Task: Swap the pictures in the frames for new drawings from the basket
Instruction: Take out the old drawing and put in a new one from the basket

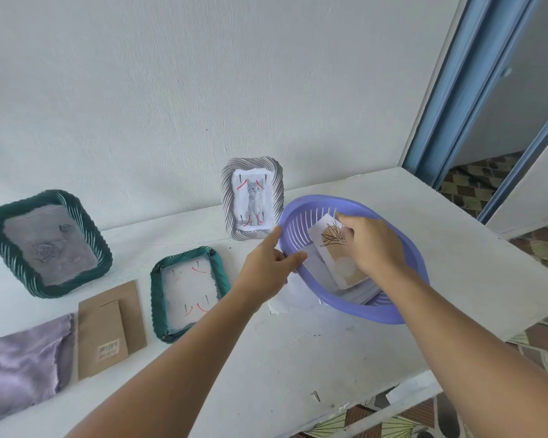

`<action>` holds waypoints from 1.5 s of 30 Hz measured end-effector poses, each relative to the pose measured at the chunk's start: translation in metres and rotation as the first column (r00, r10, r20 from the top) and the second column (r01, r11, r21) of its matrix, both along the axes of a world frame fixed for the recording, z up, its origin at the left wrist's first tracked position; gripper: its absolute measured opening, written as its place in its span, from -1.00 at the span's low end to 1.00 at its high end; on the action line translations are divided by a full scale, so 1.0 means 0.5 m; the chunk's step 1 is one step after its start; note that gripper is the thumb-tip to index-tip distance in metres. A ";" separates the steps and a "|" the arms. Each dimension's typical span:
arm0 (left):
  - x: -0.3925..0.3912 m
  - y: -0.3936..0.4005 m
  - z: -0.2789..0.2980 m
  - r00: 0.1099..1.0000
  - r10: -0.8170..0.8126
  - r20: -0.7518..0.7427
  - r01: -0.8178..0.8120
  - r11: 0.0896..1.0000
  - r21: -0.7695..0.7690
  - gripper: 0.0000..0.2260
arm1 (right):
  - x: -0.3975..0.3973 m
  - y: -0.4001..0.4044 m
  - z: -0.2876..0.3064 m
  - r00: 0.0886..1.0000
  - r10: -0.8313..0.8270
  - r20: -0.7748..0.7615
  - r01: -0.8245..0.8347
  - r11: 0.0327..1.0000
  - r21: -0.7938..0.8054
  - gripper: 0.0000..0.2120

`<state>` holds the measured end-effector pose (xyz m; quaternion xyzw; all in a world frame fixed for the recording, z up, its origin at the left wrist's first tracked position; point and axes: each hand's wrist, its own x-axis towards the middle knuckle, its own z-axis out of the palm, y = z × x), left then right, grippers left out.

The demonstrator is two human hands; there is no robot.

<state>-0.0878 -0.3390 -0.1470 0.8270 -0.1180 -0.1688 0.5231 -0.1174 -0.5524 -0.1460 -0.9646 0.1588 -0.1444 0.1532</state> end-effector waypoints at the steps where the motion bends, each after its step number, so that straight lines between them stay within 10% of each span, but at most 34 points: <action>1: 0.001 -0.001 0.000 1.000 -0.003 0.010 0.003 1.000 0.014 -0.28 | 0.000 0.003 0.005 1.000 0.001 0.015 -0.001 1.000 0.002 -0.62; 9: -0.002 0.024 0.041 0.946 0.108 0.307 -0.135 0.989 0.068 -0.32 | 0.007 0.072 0.094 0.968 0.048 0.248 -0.030 0.997 -0.074 -0.89; 17: 0.000 0.108 0.127 0.954 0.238 0.185 -0.161 0.921 -0.354 -0.80 | 0.023 0.231 0.133 0.886 0.271 0.377 -0.221 0.960 -0.170 -0.80; 24: 0.024 0.211 0.101 0.901 0.434 0.017 -0.380 0.807 -0.452 -0.55 | 0.044 0.346 0.093 0.815 0.497 0.298 -0.481 0.867 -0.131 -0.73; 29: 0.045 0.300 0.074 0.875 0.484 -0.017 -0.449 0.799 -0.400 -0.60 | 0.071 0.372 0.048 0.811 0.451 0.372 -0.552 0.799 0.236 -0.61; 34: 0.052 0.367 0.058 0.896 0.444 -0.025 -0.429 0.848 -0.311 -0.62 | 0.084 0.386 0.042 0.743 0.636 0.207 -0.597 0.492 0.633 -0.61; 40: 0.021 0.401 0.014 0.942 0.328 0.068 -0.318 0.939 -0.132 -0.31 | 0.095 0.431 -0.020 0.883 0.388 0.264 -0.434 0.460 0.775 -0.61; 45: 0.010 0.413 -0.026 0.951 0.301 0.067 -0.292 0.949 -0.118 -0.46 | 0.095 0.444 -0.055 0.869 0.435 0.233 -0.416 0.391 0.821 -0.54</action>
